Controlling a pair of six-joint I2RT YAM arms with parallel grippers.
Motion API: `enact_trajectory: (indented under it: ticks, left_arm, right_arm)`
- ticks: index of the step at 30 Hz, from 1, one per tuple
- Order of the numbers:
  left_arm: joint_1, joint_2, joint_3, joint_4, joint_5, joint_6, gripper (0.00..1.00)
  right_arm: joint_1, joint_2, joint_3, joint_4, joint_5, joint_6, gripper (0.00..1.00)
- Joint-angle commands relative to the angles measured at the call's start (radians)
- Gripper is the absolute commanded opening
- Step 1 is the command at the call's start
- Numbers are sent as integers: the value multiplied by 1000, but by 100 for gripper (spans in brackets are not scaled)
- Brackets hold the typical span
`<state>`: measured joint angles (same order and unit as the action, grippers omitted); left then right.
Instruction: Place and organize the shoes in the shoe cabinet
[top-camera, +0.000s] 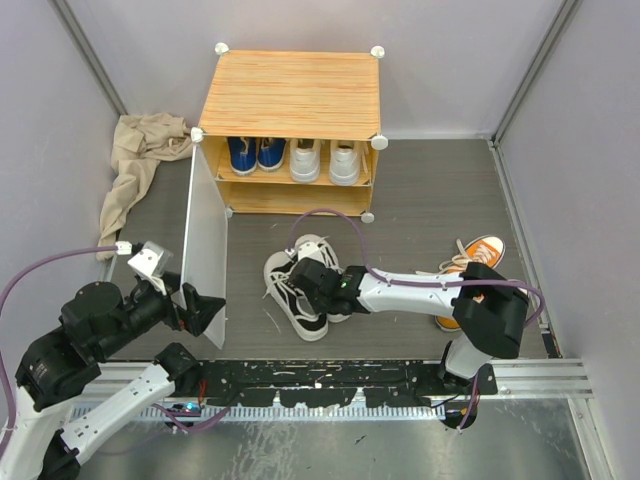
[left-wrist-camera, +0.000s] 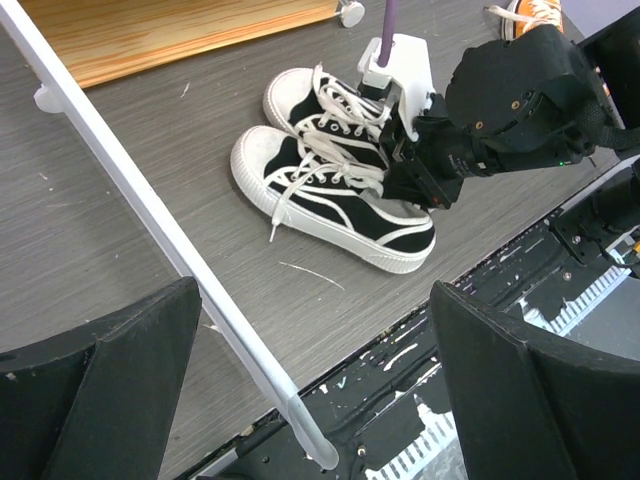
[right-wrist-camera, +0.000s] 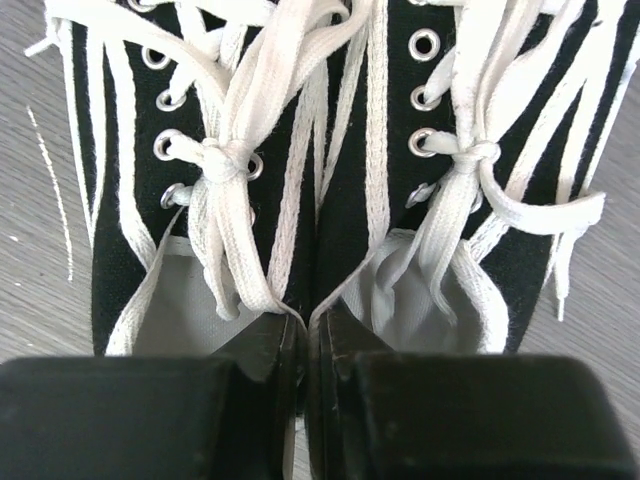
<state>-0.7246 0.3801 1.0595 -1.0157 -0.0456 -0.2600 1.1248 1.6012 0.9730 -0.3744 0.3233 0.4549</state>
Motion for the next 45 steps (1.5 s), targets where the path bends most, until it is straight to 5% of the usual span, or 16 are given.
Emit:
enact_trajectory:
  ticks: [1, 22, 30, 32, 37, 45]
  left_arm:
    - [-2, 20, 46, 14, -13, 21, 98]
    - [-2, 15, 53, -12, -19, -4, 98]
    - [-2, 11, 51, -20, -19, -10, 98]
    - [-1, 9, 53, -24, -22, -12, 98]
    - [-2, 3, 56, -31, -29, -13, 98]
    - [-2, 7, 54, -28, -24, -7, 98]
  right_arm:
    - [-29, -106, 127, -2, 110, -57, 7]
    - [-401, 126, 344, 338, -128, -210, 7]
    - [-451, 218, 387, 443, -39, -214, 8]
    - [-456, 234, 380, 449, -1, -201, 12]
    - [-455, 245, 359, 406, 77, -158, 53]
    - [-428, 130, 268, 403, -34, -140, 68]
